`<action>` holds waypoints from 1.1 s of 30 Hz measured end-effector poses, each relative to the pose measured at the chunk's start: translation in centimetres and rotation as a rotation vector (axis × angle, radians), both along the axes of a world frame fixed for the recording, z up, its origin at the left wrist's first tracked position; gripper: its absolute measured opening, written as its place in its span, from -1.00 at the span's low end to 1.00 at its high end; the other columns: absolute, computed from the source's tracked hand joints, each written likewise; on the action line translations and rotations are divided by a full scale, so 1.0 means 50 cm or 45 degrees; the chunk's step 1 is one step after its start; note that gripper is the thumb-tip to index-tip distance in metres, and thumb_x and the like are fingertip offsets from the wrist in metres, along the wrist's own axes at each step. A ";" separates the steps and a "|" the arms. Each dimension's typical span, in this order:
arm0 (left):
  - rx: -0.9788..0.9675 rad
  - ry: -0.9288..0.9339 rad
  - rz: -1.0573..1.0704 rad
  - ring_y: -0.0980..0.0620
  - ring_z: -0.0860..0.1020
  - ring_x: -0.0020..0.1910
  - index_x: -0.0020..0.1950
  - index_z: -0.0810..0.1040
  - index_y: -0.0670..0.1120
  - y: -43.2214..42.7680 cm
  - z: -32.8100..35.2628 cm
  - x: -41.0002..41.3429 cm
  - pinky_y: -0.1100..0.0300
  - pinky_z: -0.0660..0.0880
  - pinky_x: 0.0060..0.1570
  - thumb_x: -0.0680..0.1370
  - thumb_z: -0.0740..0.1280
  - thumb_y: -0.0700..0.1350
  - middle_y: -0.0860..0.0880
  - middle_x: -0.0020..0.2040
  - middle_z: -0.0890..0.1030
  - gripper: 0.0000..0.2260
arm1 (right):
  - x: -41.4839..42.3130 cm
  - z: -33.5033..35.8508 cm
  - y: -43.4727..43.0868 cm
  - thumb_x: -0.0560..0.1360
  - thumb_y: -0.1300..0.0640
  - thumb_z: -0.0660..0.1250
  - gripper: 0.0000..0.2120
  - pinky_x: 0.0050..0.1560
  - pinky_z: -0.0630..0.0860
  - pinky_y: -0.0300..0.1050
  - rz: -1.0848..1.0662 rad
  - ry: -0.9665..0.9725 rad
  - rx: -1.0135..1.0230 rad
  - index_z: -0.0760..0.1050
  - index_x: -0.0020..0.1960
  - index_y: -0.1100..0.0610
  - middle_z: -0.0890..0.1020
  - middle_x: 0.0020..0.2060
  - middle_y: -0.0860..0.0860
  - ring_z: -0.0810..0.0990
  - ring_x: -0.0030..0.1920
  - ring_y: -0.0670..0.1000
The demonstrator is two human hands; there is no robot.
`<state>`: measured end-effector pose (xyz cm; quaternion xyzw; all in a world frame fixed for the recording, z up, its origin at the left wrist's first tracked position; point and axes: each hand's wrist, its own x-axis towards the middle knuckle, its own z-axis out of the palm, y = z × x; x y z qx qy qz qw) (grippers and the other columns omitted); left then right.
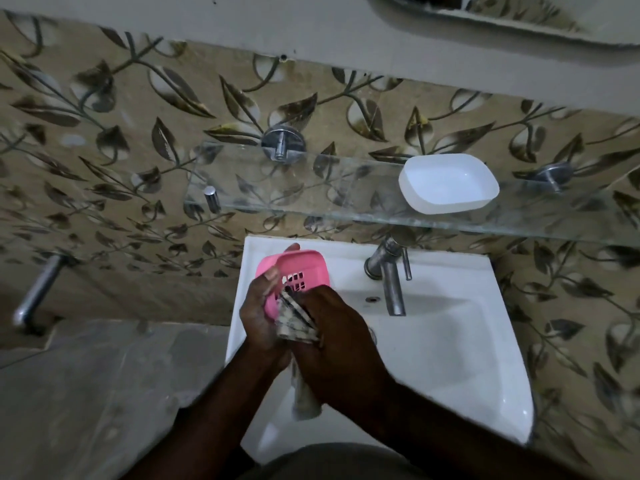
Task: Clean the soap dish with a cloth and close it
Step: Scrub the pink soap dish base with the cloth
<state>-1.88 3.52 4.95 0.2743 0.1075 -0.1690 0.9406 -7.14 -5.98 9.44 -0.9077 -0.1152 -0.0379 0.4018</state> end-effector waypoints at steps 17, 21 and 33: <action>0.005 0.178 -0.089 -0.16 0.59 0.01 0.27 0.49 -0.22 0.010 -0.002 -0.007 -0.06 0.51 0.10 0.02 0.64 0.04 -0.24 0.08 0.59 -0.12 | 0.036 -0.096 -0.081 0.29 0.13 0.12 -0.56 -0.08 0.53 -0.10 -0.103 -0.005 -0.233 0.56 0.11 0.06 0.63 -0.03 -0.01 0.62 -0.06 0.07; 0.025 0.196 -0.081 -0.19 0.58 0.08 0.27 0.48 -0.23 0.005 -0.016 -0.025 -0.01 0.56 0.06 -0.02 0.65 0.03 -0.26 0.18 0.58 -0.09 | -0.014 -0.082 -0.065 0.39 0.05 0.16 -0.71 -0.12 0.52 -0.10 -0.168 0.219 -0.024 0.59 -0.01 0.04 0.62 -0.17 -0.05 0.61 -0.15 -0.01; -0.471 0.099 -0.384 -0.36 0.43 0.30 0.50 0.27 -0.14 0.010 -0.024 -0.011 -0.32 0.32 0.31 0.33 0.36 0.36 -0.33 0.35 0.42 -0.11 | 0.052 0.037 -0.130 0.52 0.40 0.22 -0.79 -0.11 0.61 -0.13 -0.601 0.461 1.366 0.58 0.06 0.29 0.70 -0.08 0.18 0.69 -0.11 0.09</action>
